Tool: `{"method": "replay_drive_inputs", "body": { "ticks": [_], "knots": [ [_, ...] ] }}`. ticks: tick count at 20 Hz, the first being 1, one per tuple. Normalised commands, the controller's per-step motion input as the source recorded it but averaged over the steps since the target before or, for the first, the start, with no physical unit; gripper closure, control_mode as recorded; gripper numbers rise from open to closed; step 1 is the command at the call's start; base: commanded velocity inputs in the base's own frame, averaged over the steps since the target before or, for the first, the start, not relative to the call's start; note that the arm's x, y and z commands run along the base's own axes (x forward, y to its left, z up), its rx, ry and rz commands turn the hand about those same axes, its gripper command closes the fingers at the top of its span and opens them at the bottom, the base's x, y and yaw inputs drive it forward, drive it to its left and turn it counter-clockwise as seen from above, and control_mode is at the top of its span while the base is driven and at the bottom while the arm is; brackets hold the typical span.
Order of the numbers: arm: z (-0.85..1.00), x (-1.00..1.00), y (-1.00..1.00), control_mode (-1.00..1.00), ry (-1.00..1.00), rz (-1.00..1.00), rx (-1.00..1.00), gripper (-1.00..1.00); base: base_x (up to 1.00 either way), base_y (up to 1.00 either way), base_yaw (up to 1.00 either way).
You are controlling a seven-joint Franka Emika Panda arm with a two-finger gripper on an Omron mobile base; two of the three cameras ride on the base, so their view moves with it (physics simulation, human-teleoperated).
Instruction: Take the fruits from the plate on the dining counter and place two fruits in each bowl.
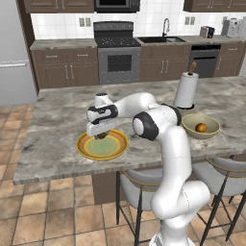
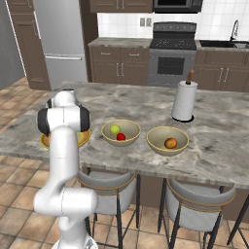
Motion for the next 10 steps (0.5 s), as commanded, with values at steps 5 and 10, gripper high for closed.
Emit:
{"method": "replay_drive_inputs", "body": {
  "ticks": [5,10],
  "knots": [
    [0.0,0.0,0.0,-1.0,0.0,0.0,0.0,1.0,0.0,0.0,0.0],
    [0.21,-0.06,-0.1,-1.0,0.0,-0.15,0.0,1.0,0.0,0.0,0.0]
  ]
}}
